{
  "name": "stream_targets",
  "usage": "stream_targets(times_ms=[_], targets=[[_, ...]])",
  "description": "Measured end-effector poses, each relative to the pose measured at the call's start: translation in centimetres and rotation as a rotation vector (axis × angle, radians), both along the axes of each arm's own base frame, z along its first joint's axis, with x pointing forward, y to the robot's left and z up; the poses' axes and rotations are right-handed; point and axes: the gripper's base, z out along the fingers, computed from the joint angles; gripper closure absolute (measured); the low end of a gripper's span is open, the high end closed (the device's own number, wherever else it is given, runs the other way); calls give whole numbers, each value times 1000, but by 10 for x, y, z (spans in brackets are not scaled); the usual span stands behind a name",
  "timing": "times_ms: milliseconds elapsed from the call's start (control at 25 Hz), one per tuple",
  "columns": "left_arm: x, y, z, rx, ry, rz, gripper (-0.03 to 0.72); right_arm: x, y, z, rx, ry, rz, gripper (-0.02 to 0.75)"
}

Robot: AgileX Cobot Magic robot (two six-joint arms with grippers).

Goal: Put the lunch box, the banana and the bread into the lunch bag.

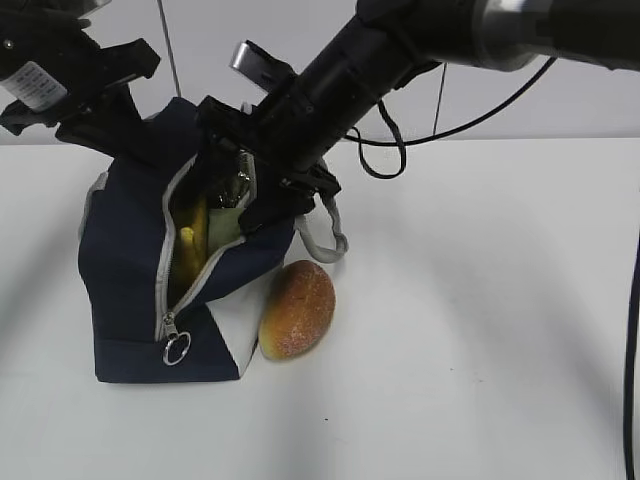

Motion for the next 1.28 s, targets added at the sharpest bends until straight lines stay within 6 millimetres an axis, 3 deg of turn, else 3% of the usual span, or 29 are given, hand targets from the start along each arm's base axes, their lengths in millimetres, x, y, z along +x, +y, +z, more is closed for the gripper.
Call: stream_targets(times_ms=[400,640,880,1280], targets=[[0,0,0,1,0,0,691,-35,-30,89,-81,-254,21,201],[0,0,0,1,0,0,691,-63,-53,101,-167,-319,-12,206],[0,0,0,1,0,0,691,-98,-81,88,-209,-413,-114,206],[0,0,0,1,0,0,691,-156,-120,20,-253,-439,-248,206]])
